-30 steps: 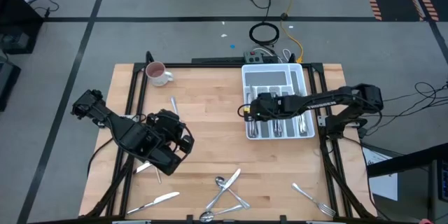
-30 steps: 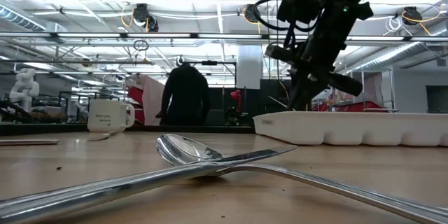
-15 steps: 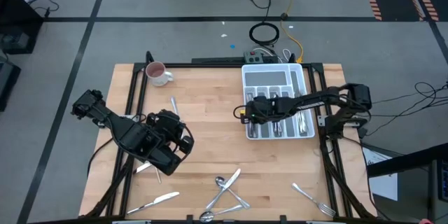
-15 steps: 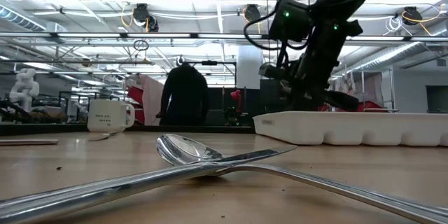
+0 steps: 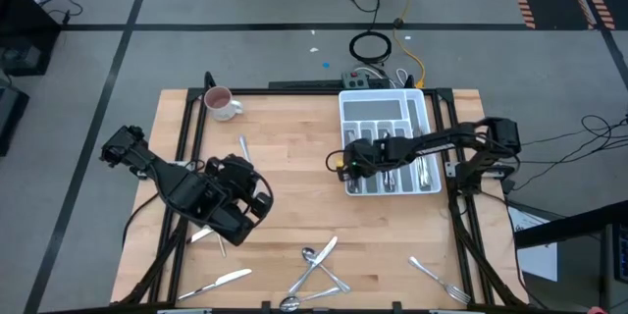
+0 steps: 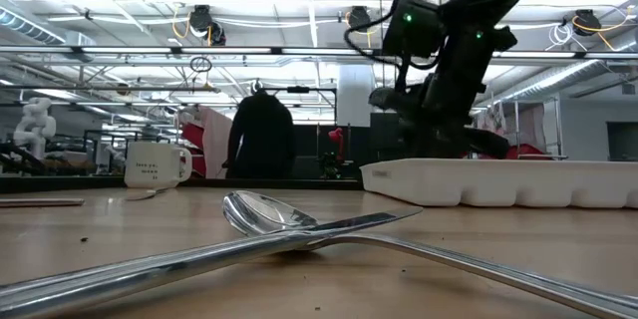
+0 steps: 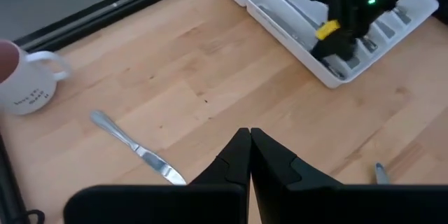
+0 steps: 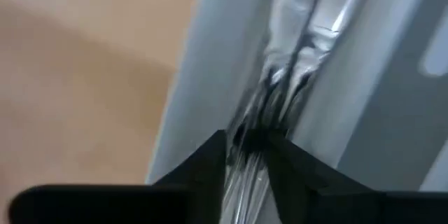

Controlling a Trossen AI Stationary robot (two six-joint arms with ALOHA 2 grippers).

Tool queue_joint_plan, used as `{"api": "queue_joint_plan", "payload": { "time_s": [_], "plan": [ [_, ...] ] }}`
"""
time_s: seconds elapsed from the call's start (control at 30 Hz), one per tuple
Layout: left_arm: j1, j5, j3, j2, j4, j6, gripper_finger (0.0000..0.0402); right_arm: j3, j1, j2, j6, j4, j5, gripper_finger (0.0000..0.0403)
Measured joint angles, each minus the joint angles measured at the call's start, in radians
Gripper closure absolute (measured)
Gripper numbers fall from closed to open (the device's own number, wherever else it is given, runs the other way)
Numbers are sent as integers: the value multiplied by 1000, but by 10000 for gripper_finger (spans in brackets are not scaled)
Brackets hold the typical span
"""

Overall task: Sort silverware
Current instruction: Put the knife in the left section of the silverware tray, then put the fork in the right section of the silverware tray

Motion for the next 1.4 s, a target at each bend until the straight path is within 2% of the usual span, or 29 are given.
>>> {"api": "queue_joint_plan", "payload": {
  "time_s": [0.17,0.3,0.43,0.57,0.8,0.9,1.03,1.2,1.4],
  "plan": [
    [16,12,0,0,0,41,382,35,2,-71,-153,-60,-10,251],
    [26,18,0,0,0,86,373,79,12,-167,-279,-142,-53,219],
    [38,20,0,0,0,111,370,156,76,-262,-350,-309,-19,209],
    [55,32,0,0,3,153,370,218,204,-311,-357,-518,39,214],
    [100,223,0,0,127,449,369,221,525,-287,-147,-608,31,215],
    [117,231,0,11,198,521,369,221,652,-269,3,-646,31,214],
    [144,203,0,36,248,527,369,221,802,-234,203,-682,26,214],
    [181,205,0,80,259,536,369,221,943,-142,362,-681,-70,214],
    [202,309,0,135,304,653,369,221,1038,-39,421,-588,-187,213]
  ]
}}
